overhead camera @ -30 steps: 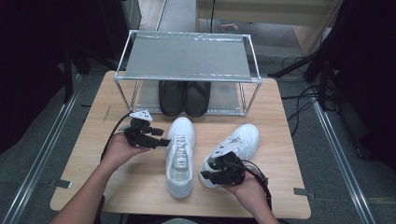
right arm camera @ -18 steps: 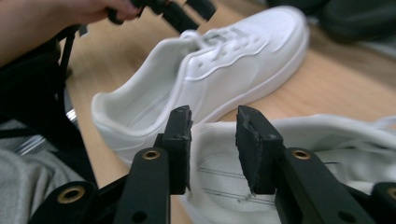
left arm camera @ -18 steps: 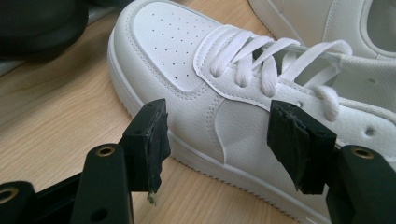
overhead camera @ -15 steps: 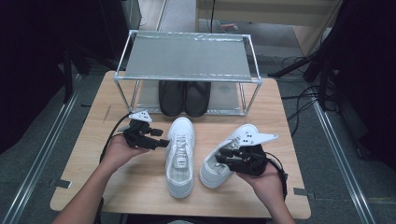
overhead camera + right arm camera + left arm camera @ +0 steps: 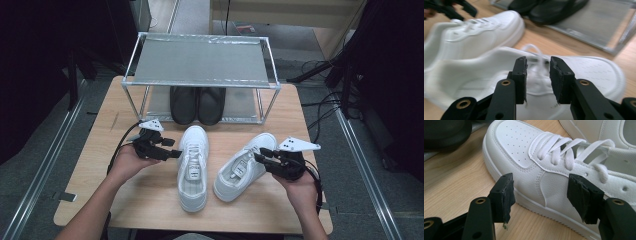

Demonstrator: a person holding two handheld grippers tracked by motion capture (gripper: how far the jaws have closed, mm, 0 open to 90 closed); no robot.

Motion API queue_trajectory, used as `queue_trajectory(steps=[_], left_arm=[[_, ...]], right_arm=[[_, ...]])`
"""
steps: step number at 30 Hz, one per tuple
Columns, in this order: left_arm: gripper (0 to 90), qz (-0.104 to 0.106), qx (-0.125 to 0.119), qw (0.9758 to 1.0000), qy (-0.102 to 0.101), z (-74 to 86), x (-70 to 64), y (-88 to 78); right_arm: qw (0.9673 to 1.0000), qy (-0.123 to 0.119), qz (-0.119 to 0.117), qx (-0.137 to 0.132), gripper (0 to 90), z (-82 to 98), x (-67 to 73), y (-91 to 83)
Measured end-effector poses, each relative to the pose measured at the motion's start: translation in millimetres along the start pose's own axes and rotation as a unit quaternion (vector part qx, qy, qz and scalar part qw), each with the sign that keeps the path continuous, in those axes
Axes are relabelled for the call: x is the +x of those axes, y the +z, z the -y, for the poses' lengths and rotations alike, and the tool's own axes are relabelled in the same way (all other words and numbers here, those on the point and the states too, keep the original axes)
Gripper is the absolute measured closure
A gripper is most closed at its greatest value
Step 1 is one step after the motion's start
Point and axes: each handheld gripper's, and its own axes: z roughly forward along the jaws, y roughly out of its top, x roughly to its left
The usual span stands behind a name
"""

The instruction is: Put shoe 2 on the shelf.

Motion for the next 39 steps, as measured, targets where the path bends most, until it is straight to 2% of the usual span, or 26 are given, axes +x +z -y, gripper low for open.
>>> queue_trajectory(steps=[1, 6, 10, 13, 16, 18, 25, 29, 39], left_arm=[[38.7, 0.000, 0.000, 1.0000, 0.001, 0.0, -0.6, 0.0], [38.7, 0.002, 0.001, 1.0000, 0.000, 0.1, -0.4, 1.4], [38.7, 0.003, 0.001, 1.0000, 0.000, 0.1, 0.0, 1.6], [38.7, 0.000, 0.001, 1.0000, 0.000, 0.2, -0.4, 0.8], [38.7, 0.000, -0.001, 1.0000, 0.000, 0.3, -0.1, 0.2], [38.7, -0.002, -0.001, 1.0000, 0.001, 0.6, -0.7, -0.1], [38.7, -0.008, -0.005, 0.9999, -0.004, 4.0, -1.2, -3.3], [38.6, -0.014, -0.001, 0.9999, -0.004, 7.2, -1.8, -5.8], [38.5, -0.026, -0.012, 0.9995, -0.012, 19.1, -3.7, -17.0]], right_arm=[[1.0000, 0.001, 0.007, 0.000, 68.4, 3.9, -4.7, 0.6], [0.9981, 0.051, 0.021, 0.026, 80.1, 14.2, -24.1, 3.3], [0.9948, 0.091, 0.031, 0.032, 89.7, 17.0, -34.0, 3.4], [0.9927, 0.102, 0.045, 0.045, 90.0, 19.4, -39.3, 5.0], [0.9905, 0.116, 0.047, 0.058, 90.0, 23.1, -44.7, 8.1], [0.9897, 0.117, 0.042, 0.070, 90.0, 25.5, -46.5, 12.3], [0.9891, 0.127, 0.026, 0.068, 90.0, 25.7, -51.1, 14.6], [0.9900, 0.120, 0.030, 0.068, 90.0, 22.5, -50.6, 19.3], [0.9917, 0.103, 0.027, 0.072, 90.0, 12.1, -51.9, 33.5]])
